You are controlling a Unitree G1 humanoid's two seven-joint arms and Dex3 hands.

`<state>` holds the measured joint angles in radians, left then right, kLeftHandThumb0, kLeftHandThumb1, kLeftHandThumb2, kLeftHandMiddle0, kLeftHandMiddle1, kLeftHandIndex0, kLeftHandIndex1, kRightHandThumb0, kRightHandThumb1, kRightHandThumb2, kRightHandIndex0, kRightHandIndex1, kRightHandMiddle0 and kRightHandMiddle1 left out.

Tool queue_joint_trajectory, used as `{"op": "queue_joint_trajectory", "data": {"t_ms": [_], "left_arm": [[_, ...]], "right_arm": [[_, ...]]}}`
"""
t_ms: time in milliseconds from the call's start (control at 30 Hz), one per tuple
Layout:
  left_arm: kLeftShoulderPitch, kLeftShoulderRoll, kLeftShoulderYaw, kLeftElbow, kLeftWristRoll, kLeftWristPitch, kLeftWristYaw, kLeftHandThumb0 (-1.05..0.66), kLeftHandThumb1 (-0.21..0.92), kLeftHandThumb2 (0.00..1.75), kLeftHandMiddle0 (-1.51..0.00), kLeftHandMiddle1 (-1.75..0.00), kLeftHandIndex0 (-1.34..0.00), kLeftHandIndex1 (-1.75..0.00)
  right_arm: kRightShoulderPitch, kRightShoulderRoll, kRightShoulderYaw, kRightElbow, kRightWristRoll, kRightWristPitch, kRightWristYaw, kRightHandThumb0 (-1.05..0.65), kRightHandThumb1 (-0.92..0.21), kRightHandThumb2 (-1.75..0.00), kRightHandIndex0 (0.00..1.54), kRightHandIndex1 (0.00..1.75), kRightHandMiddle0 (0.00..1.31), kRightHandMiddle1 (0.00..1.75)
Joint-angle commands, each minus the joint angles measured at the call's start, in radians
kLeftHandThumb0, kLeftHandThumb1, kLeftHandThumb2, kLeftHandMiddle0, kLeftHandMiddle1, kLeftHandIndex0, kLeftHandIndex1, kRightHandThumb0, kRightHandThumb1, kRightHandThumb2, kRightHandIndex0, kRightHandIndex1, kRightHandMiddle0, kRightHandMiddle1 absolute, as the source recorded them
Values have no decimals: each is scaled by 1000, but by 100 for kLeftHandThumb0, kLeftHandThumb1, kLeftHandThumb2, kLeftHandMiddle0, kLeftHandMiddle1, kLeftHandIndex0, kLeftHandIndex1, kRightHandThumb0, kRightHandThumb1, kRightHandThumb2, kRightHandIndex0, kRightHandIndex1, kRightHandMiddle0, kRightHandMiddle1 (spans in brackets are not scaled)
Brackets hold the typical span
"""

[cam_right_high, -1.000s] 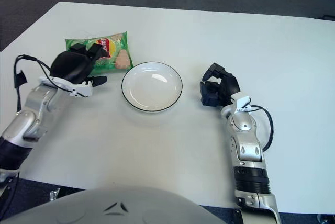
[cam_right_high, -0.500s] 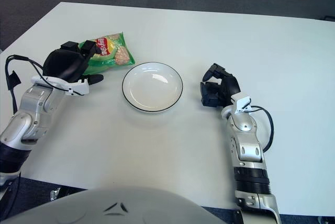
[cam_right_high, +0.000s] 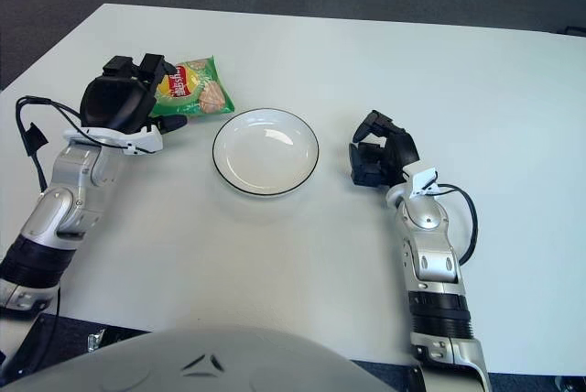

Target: Put the snack into the plate.

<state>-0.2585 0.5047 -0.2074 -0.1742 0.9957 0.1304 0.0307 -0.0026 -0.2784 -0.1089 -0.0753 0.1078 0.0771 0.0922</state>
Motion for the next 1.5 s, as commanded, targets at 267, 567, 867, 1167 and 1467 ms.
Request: {"op": "queue_joint_trajectory", "data": {"t_ms": [267, 567, 867, 1167, 1467], "left_arm": [[-66, -19, -16, 106, 36, -14, 100, -74, 89, 55, -7, -51, 0, -79], [-152, -67, -54, 227, 71, 50, 113, -89, 92, 45, 0, -15, 0, -42], [-284, -103, -108, 433, 51, 69, 80, -103, 92, 45, 0, -1, 0, -20], [-457, -137, -171, 841, -13, -53, 149, -105, 92, 42, 0, 0, 0, -3], [-588, -164, -225, 1153, -78, -167, 112, -105, 92, 44, 0, 0, 0, 0]], "right_arm": [[69, 21, 8, 72, -14, 58, 7, -48, -32, -131, 126, 175, 61, 175], [65, 19, 9, 79, -21, 59, 4, -48, -33, -130, 125, 175, 60, 175], [63, 19, 9, 84, -21, 51, 6, -48, -32, -131, 125, 175, 61, 175], [64, 11, 19, 83, -35, 49, 7, -48, -31, -132, 127, 175, 61, 175], [70, 18, 13, 66, -25, 64, 1, -48, -31, -132, 126, 175, 61, 175]]}}
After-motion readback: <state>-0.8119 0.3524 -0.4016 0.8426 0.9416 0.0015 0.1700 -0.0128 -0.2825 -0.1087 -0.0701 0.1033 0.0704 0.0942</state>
